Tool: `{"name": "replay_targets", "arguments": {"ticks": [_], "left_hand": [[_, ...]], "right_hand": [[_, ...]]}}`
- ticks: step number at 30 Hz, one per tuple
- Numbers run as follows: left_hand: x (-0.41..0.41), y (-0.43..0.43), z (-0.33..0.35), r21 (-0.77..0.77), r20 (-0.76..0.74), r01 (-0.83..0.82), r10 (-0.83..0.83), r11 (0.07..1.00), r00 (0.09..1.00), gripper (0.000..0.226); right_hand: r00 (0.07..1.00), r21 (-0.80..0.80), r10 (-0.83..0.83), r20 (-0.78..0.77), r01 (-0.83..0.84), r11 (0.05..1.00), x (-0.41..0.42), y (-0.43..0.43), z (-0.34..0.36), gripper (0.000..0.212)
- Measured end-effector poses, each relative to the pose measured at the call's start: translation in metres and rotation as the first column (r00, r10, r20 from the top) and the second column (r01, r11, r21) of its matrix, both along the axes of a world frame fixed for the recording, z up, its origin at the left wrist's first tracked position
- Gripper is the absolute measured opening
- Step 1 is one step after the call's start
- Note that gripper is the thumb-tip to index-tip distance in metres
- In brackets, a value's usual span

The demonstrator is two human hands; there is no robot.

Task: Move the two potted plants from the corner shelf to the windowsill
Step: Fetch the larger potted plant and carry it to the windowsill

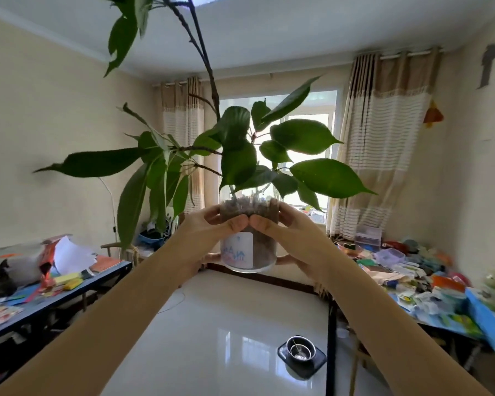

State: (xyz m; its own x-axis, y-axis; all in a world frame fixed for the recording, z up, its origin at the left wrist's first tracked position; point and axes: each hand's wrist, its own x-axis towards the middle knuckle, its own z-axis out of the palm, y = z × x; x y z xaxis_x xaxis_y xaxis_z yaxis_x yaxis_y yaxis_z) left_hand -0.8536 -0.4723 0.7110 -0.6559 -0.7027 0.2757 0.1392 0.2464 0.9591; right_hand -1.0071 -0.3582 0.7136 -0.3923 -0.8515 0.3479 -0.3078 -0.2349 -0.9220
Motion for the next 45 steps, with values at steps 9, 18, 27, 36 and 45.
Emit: {"name": "replay_targets", "arguments": {"ticks": [9, 18, 27, 36, 45], "left_hand": [[-0.041, -0.147, 0.016, -0.053, 0.001, 0.018, -0.018, 0.998, 1.000, 0.072], [-0.103, -0.252, 0.012, -0.060, -0.006, 0.032, -0.033, 0.998, 0.999, 0.071], [-0.203, -0.356, 0.016, -0.058, 0.010, 0.011, -0.010, 0.998, 1.000, 0.063], [-0.290, -0.466, 0.018, -0.035, 0.007, -0.026, 0.026, 0.999, 1.000, 0.058], [-0.364, -0.605, 0.026, -0.016, 0.001, 0.048, -0.048, 0.999, 0.999, 0.060]], "right_hand": [[1.000, -0.012, -0.022, -0.020, 0.022, 1.000, -0.036, -0.133, 0.018, 0.033], [1.000, -0.005, -0.012, -0.018, 0.012, 1.000, -0.102, -0.243, 0.012, 0.040], [0.999, -0.027, 0.043, 0.007, -0.043, 0.999, -0.210, -0.354, 0.011, 0.050], [0.999, -0.014, 0.042, 0.003, -0.042, 0.999, -0.297, -0.471, 0.014, 0.048], [1.000, -0.041, -0.028, 0.007, 0.028, 0.999, -0.361, -0.600, 0.016, 0.032]]}}
